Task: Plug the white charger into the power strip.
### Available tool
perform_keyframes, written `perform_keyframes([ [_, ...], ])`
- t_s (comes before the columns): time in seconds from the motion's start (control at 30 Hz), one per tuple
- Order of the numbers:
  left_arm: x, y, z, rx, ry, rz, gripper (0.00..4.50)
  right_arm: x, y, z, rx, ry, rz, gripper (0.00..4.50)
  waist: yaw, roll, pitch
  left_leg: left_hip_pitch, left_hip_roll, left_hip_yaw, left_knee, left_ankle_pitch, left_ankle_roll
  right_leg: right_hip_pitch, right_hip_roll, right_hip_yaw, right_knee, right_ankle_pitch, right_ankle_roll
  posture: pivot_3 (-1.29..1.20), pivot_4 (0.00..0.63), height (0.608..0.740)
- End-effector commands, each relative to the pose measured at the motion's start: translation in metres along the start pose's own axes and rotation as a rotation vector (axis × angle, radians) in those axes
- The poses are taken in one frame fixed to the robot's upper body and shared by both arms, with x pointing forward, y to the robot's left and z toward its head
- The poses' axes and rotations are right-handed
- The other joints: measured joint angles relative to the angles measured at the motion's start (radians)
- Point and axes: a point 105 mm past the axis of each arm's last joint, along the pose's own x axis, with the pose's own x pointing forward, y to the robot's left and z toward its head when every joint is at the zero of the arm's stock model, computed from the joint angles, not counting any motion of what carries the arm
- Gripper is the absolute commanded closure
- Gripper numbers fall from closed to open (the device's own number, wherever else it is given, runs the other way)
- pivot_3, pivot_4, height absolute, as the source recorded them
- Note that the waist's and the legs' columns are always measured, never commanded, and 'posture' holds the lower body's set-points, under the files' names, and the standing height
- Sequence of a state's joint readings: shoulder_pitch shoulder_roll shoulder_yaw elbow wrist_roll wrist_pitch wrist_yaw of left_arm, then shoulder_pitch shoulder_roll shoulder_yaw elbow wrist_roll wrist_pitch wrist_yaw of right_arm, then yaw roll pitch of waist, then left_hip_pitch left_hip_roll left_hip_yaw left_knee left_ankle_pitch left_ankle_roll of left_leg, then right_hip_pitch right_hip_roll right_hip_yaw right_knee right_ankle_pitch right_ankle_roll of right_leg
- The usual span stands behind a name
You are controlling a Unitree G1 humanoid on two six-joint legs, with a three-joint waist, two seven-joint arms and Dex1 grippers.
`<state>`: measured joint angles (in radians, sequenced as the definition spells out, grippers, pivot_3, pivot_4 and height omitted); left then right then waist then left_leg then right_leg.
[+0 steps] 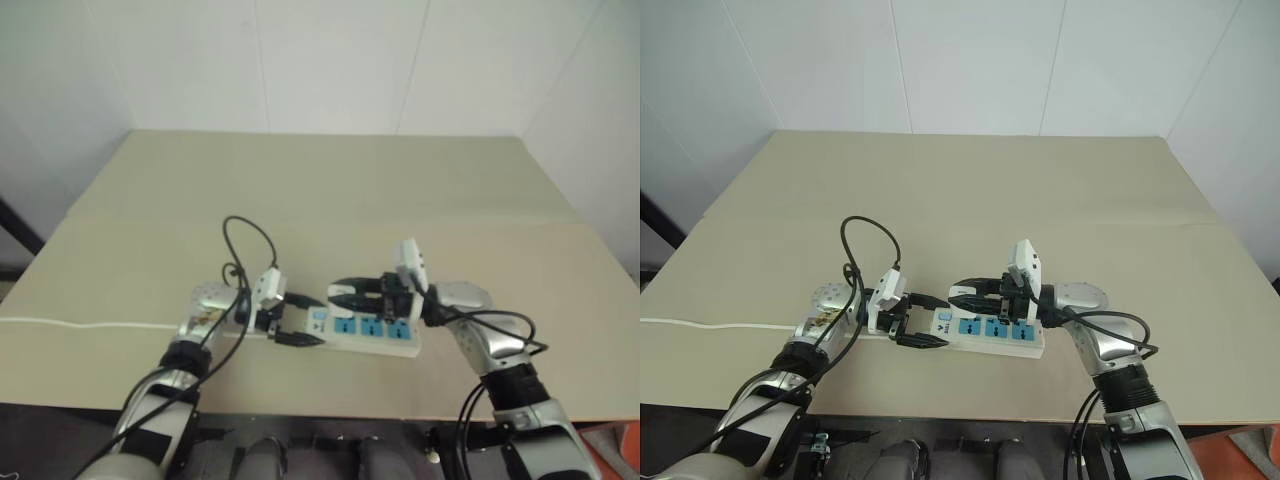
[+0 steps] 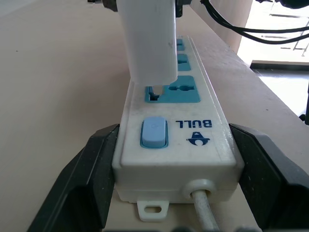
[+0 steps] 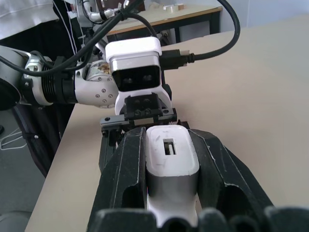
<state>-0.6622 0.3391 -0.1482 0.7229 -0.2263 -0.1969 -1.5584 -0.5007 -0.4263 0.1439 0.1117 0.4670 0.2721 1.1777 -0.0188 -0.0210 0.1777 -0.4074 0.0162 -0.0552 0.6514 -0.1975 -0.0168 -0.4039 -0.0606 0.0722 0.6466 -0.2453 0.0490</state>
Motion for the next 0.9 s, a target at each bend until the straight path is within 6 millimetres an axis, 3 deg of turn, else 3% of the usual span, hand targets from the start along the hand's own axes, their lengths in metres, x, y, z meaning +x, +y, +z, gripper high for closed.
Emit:
perform_keyframes([
  [0.03, 0.002, 0.0, 0.004, 0.021, 0.004, -0.005, 1.26, -0.003, -0.002, 0.01, -0.068, -0.009, 0.008, 3.39, 0.0, 0.0, 0.0, 0.0, 0.0, 0.0, 0.0, 0.0, 0.0, 0.0, 0.0, 0.0, 0.0, 0.0, 0.0, 0.0, 0.15, 0.74],
  [0.9, 0.003, 0.003, 0.006, 0.03, -0.001, 0.002, 1.26, -0.012, -0.001, -0.01, -0.06, -0.009, -0.029, 3.39, 0.002, 0.0, 0.0, 0.0, 0.0, 0.0, 0.0, 0.0, 0.0, 0.0, 0.0, 0.0, 0.0, 0.0, 0.0, 0.0, 0.15, 0.74],
])
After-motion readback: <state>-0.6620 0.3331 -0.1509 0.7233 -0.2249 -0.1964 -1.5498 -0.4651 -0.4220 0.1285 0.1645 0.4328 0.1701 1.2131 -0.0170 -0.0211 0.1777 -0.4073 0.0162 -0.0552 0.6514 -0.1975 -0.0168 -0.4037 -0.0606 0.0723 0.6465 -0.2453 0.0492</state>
